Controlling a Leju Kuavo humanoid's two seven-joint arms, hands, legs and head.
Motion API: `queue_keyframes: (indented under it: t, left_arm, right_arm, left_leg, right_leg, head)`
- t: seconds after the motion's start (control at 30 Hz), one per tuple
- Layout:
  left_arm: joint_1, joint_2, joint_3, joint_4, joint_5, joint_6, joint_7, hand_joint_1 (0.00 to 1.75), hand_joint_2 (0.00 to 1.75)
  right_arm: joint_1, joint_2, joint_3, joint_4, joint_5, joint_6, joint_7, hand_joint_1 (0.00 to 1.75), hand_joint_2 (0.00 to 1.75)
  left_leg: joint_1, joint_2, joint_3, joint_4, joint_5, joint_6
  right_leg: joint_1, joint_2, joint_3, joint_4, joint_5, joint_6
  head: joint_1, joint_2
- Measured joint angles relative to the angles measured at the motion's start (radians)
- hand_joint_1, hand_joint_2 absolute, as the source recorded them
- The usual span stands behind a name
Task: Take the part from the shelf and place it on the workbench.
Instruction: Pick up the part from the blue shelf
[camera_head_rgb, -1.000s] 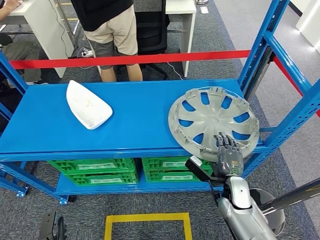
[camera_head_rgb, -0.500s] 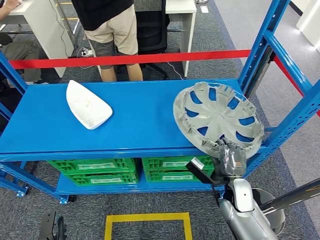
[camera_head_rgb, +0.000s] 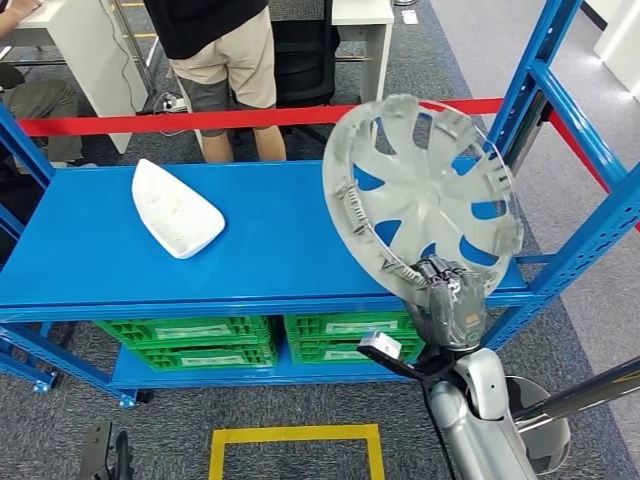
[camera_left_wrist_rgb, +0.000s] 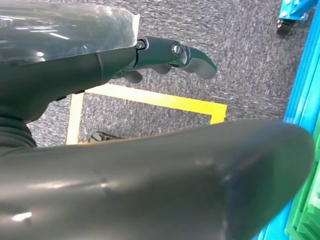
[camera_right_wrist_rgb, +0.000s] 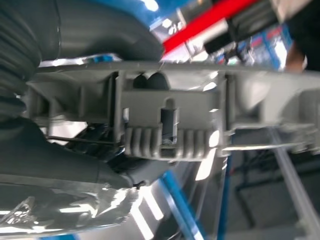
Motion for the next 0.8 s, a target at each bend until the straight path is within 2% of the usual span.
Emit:
queue_keyframes:
  t: [0.13, 0.27, 0.4, 0.53, 0.67, 0.8]
  left_arm:
    - [-0.004, -0.008, 0.0, 0.0, -0.001, 0.019, -0.016, 0.0, 0.0]
    - [-0.008, -0.012, 0.0, 0.0, 0.002, 0.039, -0.042, 0.0, 0.0]
    - [-0.008, -0.013, -0.001, 0.0, -0.001, 0.065, -0.074, 0.0, 0.0]
    - [-0.008, -0.012, -0.008, 0.0, -0.018, 0.088, -0.081, 0.0, 0.0]
    - [-0.008, -0.012, -0.007, 0.0, 0.013, 0.083, -0.061, 0.0, 0.0]
    - [-0.008, -0.013, -0.005, 0.0, 0.027, 0.076, -0.048, 0.0, 0.0]
  right_arm:
    - [0.0, 0.049, -0.039, -0.043, -0.069, 0.0, -0.1, 1.75, 1.75]
    - [-0.001, 0.059, -0.022, -0.064, -0.245, 0.0, -0.136, 1.75, 1.75]
    - [-0.015, 0.002, 0.081, -0.077, -0.549, 0.012, -0.109, 1.75, 1.75]
    - [-0.033, -0.066, 0.18, -0.1, -0.79, 0.085, -0.131, 1.75, 1.75]
    - [-0.044, -0.11, 0.237, -0.133, -0.918, 0.204, -0.174, 1.75, 1.75]
    - [-0.062, -0.13, 0.28, -0.16, -0.962, 0.294, -0.201, 1.75, 1.75]
  left_leg:
    - [0.0, 0.0, 0.0, 0.0, 0.0, 0.0]
    - [0.0, 0.0, 0.0, 0.0, 0.0, 0.0]
    - [0.0, 0.0, -0.001, 0.0, 0.0, 0.0]
    - [-0.001, 0.0, -0.001, 0.001, 0.0, 0.001]
    - [-0.001, 0.0, -0.001, 0.001, 0.0, 0.001]
    - [0.0, 0.0, -0.001, 0.001, 0.0, 0.001]
  right_leg:
    - [0.0, 0.0, 0.0, 0.0, 0.0, 0.0]
    - [0.0, 0.0, 0.0, 0.0, 0.0, 0.0]
    - [0.0, 0.0, 0.0, 0.0, 0.0, 0.001]
    - [-0.001, 0.0, 0.0, 0.0, 0.001, 0.001]
    - [-0.001, 0.0, 0.0, 0.0, 0.001, 0.001]
    - [0.0, 0.0, -0.001, 0.0, 0.001, 0.001]
  head:
    - [0.0, 0.0]
    - [0.0, 0.0]
    - [0.0, 0.0]
    - [0.0, 0.0]
    - [0.0, 0.0]
    - [0.0, 0.0]
